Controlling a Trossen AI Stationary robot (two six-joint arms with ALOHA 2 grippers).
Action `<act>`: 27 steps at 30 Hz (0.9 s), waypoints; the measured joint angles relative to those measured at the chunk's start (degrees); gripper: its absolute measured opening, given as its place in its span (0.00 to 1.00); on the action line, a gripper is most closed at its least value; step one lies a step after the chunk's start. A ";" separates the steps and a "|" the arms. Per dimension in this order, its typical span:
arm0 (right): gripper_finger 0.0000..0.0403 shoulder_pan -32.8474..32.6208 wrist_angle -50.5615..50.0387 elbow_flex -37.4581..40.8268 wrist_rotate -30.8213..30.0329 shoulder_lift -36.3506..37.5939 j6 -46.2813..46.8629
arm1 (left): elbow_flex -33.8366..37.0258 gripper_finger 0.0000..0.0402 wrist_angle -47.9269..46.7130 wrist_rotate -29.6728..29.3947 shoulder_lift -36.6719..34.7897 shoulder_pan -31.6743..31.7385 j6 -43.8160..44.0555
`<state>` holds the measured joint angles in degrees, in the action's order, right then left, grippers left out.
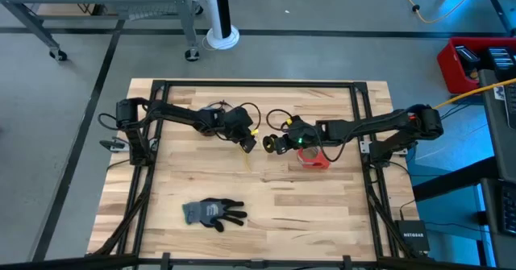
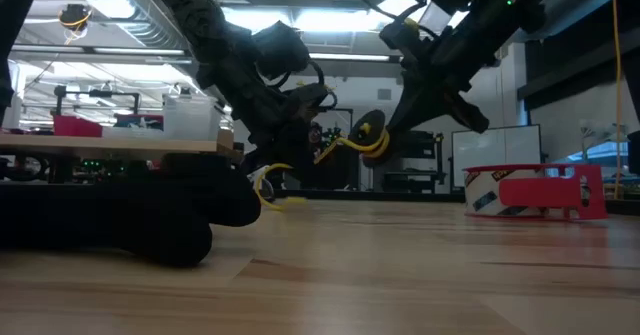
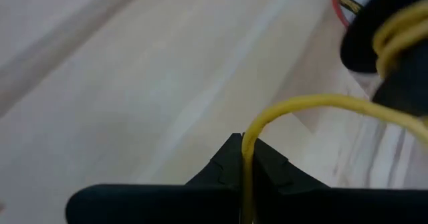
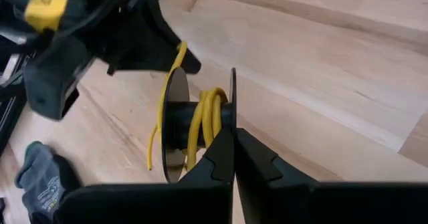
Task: Coil cords
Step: Coil the yellow wire onto the spool
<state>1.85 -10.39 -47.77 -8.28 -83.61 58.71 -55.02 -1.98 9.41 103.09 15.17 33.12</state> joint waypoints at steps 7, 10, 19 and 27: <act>0.01 0.00 1.74 0.00 4.70 0.39 -0.34 | 0.00 0.00 -6.94 0.13 0.00 1.71 -0.05; 0.01 0.00 3.31 0.00 6.75 0.39 -0.43 | 0.00 0.00 -6.95 0.30 0.00 2.11 0.07; 0.01 -0.02 3.23 0.00 5.94 0.39 -0.17 | 0.00 0.00 -1.15 3.93 0.00 3.16 6.62; 0.01 -0.04 -0.73 0.00 -0.32 0.39 -0.02 | 0.00 0.00 -0.30 12.30 0.02 2.95 10.42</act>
<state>1.80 -11.12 -47.77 -8.60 -83.22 58.69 -55.02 -2.28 21.71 103.11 18.12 43.54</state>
